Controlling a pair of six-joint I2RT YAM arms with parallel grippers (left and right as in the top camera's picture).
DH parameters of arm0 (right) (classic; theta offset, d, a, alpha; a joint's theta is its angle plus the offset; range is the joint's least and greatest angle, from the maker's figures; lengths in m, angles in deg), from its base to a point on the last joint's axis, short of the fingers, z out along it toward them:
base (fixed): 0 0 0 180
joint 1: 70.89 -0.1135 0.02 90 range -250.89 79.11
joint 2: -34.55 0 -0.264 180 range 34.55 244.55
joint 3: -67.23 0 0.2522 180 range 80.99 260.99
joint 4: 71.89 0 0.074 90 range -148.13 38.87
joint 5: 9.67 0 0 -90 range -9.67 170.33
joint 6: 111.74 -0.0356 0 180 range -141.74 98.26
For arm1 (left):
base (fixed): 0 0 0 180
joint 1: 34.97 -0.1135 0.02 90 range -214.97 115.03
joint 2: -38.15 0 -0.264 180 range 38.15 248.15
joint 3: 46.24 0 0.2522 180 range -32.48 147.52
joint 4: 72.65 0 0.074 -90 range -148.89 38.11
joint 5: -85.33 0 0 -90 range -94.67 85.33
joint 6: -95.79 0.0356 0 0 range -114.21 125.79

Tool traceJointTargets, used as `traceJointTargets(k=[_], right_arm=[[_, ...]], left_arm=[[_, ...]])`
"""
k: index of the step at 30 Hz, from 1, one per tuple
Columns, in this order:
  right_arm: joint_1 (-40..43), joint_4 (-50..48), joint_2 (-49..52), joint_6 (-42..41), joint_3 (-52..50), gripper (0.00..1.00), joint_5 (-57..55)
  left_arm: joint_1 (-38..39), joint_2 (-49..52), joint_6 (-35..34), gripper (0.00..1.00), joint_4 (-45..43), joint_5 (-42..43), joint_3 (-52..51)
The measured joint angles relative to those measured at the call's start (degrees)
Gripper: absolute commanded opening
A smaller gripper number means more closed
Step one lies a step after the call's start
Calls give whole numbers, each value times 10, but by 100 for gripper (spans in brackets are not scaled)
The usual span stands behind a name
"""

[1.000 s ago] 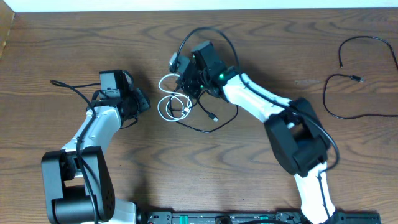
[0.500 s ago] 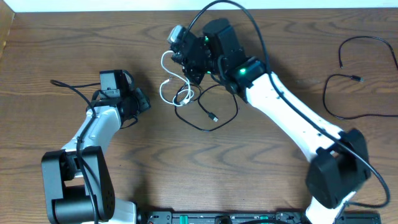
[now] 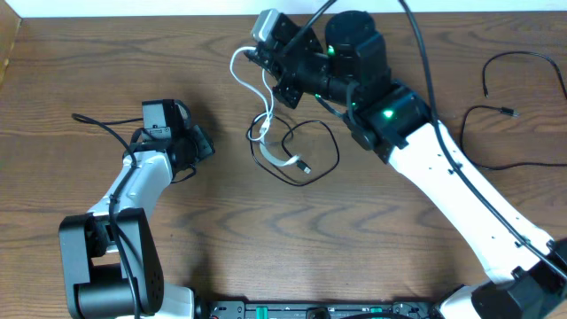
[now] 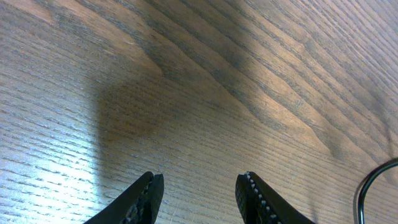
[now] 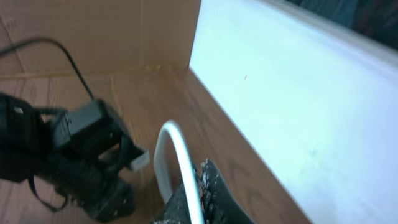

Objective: Untangle cables
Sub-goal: 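Pull the right gripper up-right, drawing the white cable out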

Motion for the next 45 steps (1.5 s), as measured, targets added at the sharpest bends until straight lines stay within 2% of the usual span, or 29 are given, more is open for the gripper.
traceJointTargets(k=[5,10,16,20,31,36,42,45], right_arm=[[0,-8,-6,0,0,1,-17],[0,-16,-6,-9,0,1,-62],[0,-54,-6,-16,0,1,-91],[0,-79,-6,-21,0,1,-103],[11,-214,-15,-46,-1,1,-22],[12,-227,-21,-51,-1,1,-75],[13,-254,-21,-69,-1,1,-149],[13,-256,-21,-90,-1,1,-162]], left_arm=[[0,0,0,43,0,13,0],[0,0,25,43,-15,75,0],[0,0,88,57,-39,192,0],[0,0,116,61,-44,252,0],[0,0,132,62,-46,286,0],[0,0,145,70,-49,321,0],[0,0,222,71,-49,446,0],[0,0,245,71,-49,481,0]])
